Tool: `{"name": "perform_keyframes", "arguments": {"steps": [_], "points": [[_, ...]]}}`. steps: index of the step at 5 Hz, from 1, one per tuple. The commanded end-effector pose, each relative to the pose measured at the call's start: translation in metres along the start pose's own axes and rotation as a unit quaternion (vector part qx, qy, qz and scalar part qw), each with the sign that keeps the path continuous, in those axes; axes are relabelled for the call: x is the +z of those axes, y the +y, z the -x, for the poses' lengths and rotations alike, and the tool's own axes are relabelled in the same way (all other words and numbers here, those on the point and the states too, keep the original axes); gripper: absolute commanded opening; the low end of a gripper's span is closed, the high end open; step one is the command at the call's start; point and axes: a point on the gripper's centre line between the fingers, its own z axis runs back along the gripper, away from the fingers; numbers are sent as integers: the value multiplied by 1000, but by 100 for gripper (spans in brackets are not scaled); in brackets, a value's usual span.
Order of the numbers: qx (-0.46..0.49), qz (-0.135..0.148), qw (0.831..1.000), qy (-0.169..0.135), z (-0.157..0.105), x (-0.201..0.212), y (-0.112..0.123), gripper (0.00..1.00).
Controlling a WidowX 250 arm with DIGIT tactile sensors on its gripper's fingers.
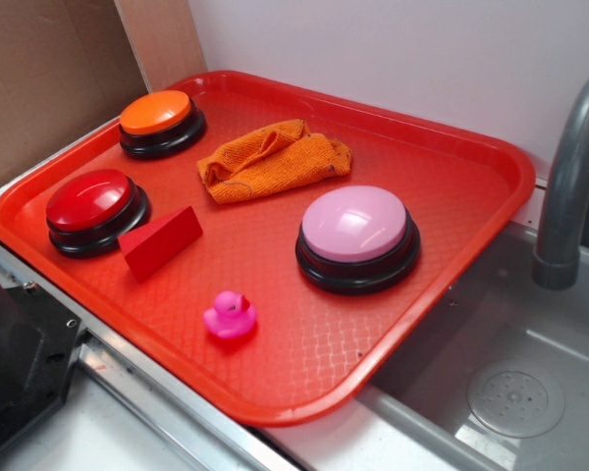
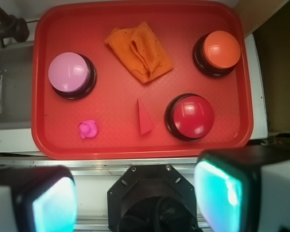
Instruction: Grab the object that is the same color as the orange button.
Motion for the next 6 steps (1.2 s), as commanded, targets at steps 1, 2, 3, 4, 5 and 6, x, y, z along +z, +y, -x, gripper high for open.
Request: {"name": "perform_keyframes", "arguments": {"steps": [1,2,3,4,5,6], "points": [[0,0,1000,0,0,0,0,100],[5,28,1000,-7,-22,16,-6,100],[23,44,999,-6,-55,33,-11,100],[22,29,999,-6,-97,36,-22,100],[-84,-54,995,-12,-139,-3,-44,100],[-147,-77,986,4,-181,-40,-46,100]]}}
